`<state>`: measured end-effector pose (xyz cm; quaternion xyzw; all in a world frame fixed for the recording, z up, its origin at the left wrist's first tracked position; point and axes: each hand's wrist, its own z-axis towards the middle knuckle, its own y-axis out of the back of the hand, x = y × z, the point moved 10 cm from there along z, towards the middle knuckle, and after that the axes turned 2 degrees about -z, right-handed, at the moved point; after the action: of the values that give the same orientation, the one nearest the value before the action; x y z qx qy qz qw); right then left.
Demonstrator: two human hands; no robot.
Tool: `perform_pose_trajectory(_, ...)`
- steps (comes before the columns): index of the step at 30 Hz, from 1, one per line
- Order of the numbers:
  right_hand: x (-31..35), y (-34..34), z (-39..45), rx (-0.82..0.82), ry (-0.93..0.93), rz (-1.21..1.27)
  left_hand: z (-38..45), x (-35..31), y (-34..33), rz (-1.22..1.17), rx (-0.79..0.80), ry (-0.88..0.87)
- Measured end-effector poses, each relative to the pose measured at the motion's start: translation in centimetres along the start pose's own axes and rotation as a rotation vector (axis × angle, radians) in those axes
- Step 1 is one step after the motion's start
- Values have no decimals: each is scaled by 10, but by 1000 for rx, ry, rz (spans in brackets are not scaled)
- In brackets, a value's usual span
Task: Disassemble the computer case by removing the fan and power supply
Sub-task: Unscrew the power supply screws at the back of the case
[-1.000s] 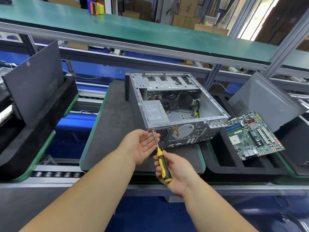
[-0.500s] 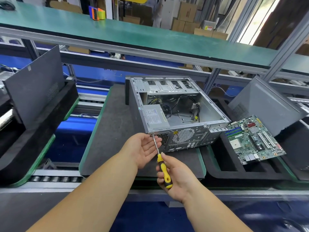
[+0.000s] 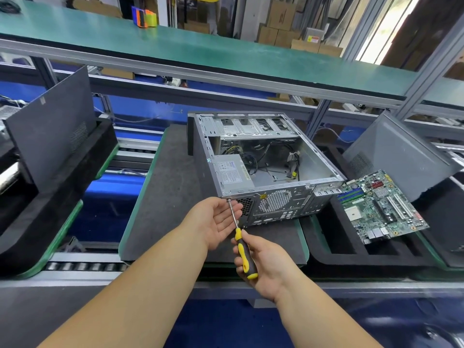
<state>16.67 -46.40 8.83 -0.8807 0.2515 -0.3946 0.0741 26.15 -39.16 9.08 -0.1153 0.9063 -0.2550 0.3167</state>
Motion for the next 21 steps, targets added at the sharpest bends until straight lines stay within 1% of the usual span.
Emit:
perform_pose_trajectory(7, 2, 0, -1, -27, -6, 59, 0, 1, -2, 19, 5, -1)
perform_pose_trajectory(12, 4, -6, 0, 19, -5, 128, 1, -1, -2, 37, -2, -7)
perform_pose_trajectory(16, 2, -11, -2, 81, -44, 181, 1, -2, -1, 40, -3, -10)
perform_pose_trajectory(21, 4, -10, -2, 64, -30, 168, 1, -1, -1, 42, -10, -15)
